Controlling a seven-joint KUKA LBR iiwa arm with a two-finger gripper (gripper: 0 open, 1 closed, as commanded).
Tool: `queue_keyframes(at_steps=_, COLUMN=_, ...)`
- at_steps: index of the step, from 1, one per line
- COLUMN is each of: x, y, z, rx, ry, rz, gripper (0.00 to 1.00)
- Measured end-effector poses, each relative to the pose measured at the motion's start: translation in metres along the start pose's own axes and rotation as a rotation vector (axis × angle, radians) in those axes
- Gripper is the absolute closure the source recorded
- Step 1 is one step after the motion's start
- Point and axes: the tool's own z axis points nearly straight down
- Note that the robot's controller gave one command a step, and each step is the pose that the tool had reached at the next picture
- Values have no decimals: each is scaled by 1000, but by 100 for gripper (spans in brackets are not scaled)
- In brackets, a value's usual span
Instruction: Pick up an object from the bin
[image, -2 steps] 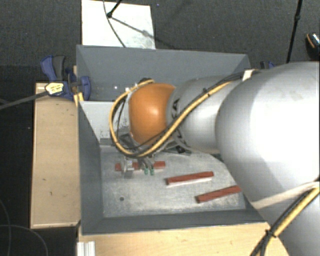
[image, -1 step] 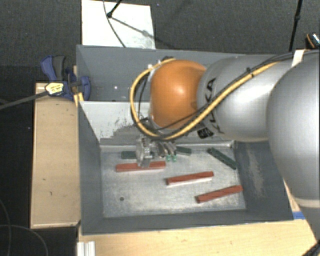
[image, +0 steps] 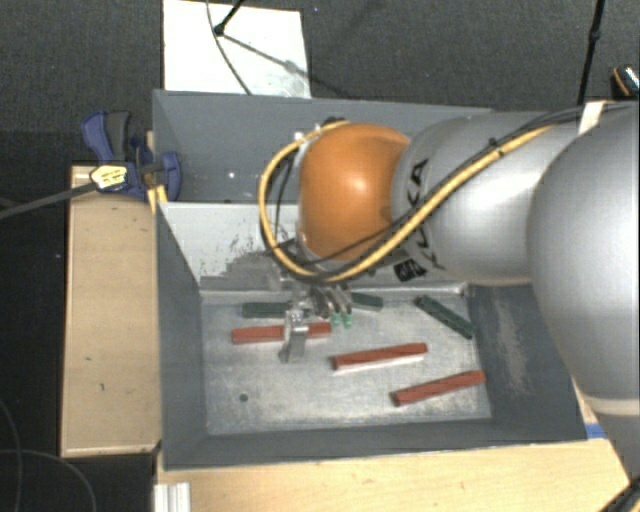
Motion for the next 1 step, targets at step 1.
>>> queue_keyframes(at_steps=1, x=-29, y=-8, z=95, rx=2, ry=7, rz=57, gripper=0)
